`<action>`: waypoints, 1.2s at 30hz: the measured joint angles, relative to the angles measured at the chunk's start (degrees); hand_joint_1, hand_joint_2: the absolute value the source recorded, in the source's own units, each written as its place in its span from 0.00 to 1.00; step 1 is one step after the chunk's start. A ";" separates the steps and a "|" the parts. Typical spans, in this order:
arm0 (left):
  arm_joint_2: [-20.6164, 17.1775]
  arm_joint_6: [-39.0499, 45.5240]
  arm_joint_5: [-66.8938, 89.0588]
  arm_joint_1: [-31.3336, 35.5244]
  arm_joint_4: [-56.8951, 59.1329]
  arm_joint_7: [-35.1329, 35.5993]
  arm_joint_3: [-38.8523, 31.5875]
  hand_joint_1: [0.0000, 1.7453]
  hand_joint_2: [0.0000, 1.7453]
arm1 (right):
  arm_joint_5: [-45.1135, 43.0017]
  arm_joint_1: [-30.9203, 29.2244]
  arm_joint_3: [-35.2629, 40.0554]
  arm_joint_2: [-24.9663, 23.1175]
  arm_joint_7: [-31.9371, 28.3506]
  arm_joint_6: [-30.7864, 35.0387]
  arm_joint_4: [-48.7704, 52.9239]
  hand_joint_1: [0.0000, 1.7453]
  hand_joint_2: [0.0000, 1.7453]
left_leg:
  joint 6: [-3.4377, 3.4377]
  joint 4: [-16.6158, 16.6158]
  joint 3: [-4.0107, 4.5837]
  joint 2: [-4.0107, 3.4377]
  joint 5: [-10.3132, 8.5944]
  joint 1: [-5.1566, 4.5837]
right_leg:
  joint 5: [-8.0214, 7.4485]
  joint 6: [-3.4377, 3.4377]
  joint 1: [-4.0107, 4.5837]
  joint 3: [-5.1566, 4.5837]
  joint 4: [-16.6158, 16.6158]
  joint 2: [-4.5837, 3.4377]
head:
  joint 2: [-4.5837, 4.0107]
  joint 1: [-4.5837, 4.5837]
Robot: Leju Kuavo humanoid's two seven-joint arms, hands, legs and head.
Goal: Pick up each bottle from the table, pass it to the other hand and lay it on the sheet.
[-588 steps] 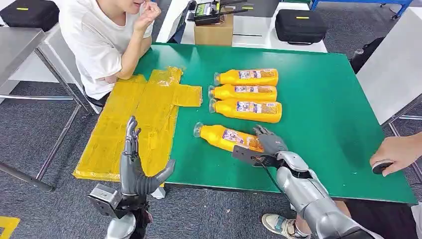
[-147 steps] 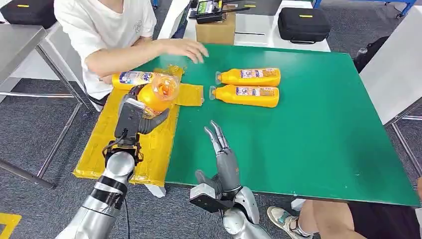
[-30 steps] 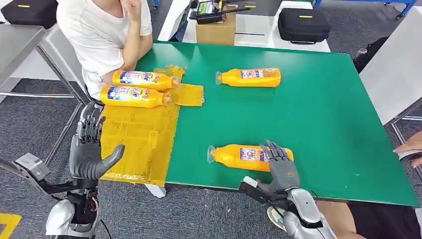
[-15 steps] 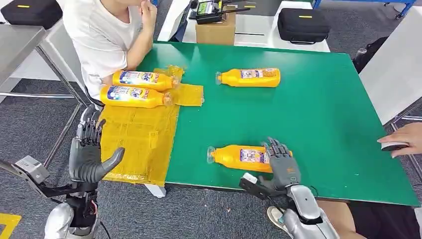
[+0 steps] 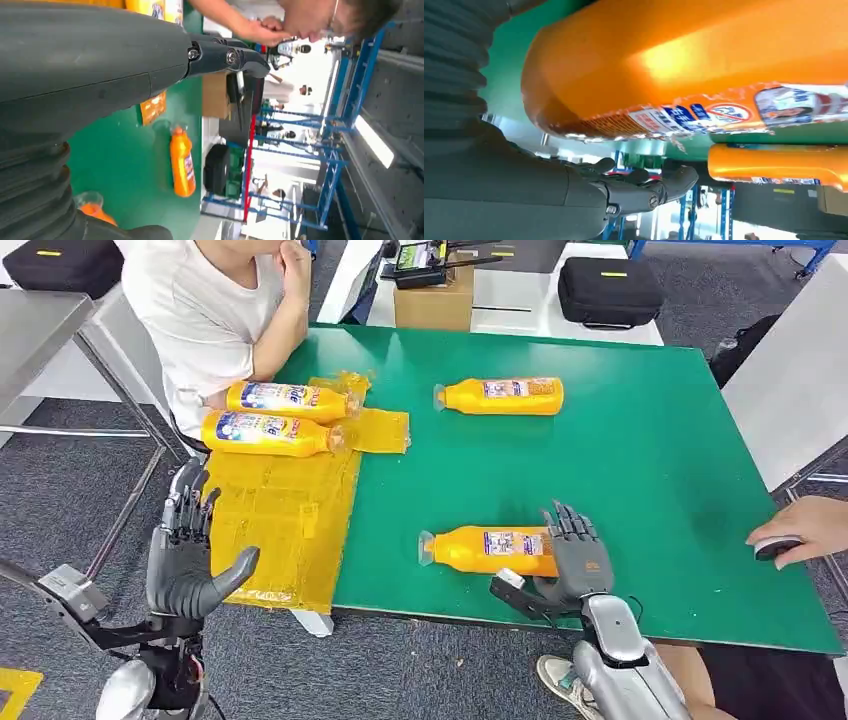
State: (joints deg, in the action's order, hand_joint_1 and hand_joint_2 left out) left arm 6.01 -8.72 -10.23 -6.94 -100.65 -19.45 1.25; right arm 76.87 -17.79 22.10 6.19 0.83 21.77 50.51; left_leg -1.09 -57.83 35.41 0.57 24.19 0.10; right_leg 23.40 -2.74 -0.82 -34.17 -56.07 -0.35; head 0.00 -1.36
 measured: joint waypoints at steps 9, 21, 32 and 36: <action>-0.13 0.41 -0.13 -0.30 -0.92 0.65 2.27 0.00 1.00 | -9.61 -4.14 -2.01 -0.39 -6.49 -7.99 -6.59 0.82 1.00 | 0.11 0.01 -0.54 -0.14 0.16 0.01 | -0.02 0.04 0.02 0.30 0.06 -0.15 | 0.00 0.00; -0.77 0.09 -2.45 -0.21 -0.89 0.94 2.21 0.00 1.00 | -11.87 -8.09 -2.08 0.13 -8.00 -9.07 -12.63 1.00 1.00 | 0.09 0.02 -0.96 -0.27 0.19 0.00 | 0.02 0.10 0.02 0.33 0.07 -0.24 | 0.00 0.00; -0.81 -0.20 -3.78 1.01 0.64 1.22 2.18 0.00 1.00 | -15.30 -10.15 -2.08 0.18 -12.59 -9.90 -16.21 1.00 1.00 | 0.11 0.02 -1.01 -0.31 0.23 0.03 | 0.04 0.10 0.04 0.73 0.07 -0.25 | 0.00 -0.02; -0.87 -0.44 -3.17 0.97 0.90 -0.38 2.23 0.00 1.00 | -25.81 -9.15 -2.99 0.09 -20.53 -13.26 -16.24 1.00 1.00 | 0.11 0.02 -1.03 -0.30 0.23 0.03 | 0.03 0.10 0.04 0.77 0.07 -0.26 | 0.00 0.00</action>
State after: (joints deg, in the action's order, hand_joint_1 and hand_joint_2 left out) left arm 5.14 -9.16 -13.39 -5.97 -99.75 -19.83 3.48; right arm 51.06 -26.95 19.11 6.27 -19.70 8.51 34.27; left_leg -0.98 -57.82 34.38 0.27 24.42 0.13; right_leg 23.42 -2.64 -0.78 -33.40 -56.00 -0.61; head 0.00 -1.36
